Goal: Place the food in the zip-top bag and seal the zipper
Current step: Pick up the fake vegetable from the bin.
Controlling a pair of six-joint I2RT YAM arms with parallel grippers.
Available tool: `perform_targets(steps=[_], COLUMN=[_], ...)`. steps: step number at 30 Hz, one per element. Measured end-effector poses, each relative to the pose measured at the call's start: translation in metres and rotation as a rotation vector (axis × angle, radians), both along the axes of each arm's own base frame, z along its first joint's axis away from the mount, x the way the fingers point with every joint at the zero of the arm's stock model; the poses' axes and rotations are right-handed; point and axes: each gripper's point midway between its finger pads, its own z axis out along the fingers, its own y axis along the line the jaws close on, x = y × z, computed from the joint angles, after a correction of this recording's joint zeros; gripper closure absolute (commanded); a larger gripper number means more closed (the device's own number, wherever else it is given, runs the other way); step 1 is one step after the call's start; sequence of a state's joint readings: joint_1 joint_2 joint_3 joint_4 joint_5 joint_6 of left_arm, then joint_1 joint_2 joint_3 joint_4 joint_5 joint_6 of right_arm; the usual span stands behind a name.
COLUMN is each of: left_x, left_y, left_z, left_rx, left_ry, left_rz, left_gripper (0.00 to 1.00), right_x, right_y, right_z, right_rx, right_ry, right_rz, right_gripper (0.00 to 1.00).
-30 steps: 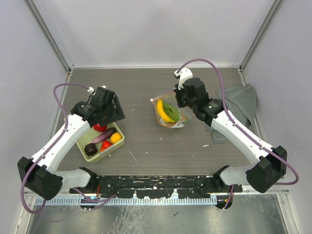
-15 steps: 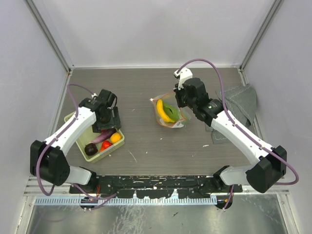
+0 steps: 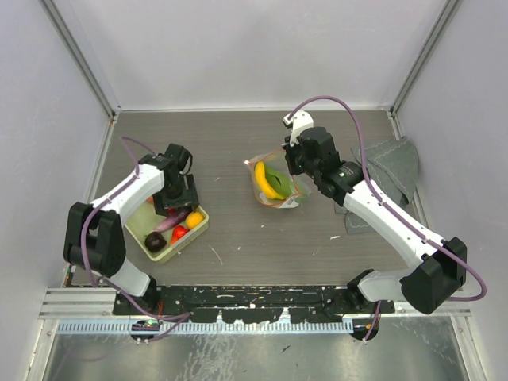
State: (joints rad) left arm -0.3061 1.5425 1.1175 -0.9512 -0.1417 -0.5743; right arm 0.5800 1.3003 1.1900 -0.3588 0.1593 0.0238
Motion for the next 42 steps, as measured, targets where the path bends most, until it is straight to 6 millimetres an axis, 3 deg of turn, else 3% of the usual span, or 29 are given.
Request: perform_targets(steps=[10,14,19,26,31,42], left_x=[0.077,0.091,0.090,0.056,0.041,0.051], left_y=[-0.001,0.004,0.003,0.006,0.006,-0.001], left_z=[0.003,0.006,0.006,0.005,-0.007,-0.034], left_rx=[-0.072,-0.092,-0.117,-0.127,-0.132,-0.155], left_ry=[-0.099,-0.124,-0.123,-0.102,-0.065,-0.041], left_rz=[0.077,0.106,0.105,0.084,0.077,0.067], left_gripper=[0.18,0.19,0.21,0.26,0.30,0.34], right_x=[0.000,0.000,0.000,-0.001,-0.001,0.000], right_y=[0.002,0.002,0.002,0.003,0.003,0.003], right_z=[0.000,0.001,0.000,0.000,-0.001,0.000], right_rx=[0.005,0.007,0.007,0.008,0.008,0.011], right_ry=[0.000,-0.002,-0.001,0.001,0.001,-0.002], right_rz=[0.008,0.009,0.011,0.014,0.014,0.015], right_gripper=[1.00,1.00,1.00,1.00,1.00,1.00])
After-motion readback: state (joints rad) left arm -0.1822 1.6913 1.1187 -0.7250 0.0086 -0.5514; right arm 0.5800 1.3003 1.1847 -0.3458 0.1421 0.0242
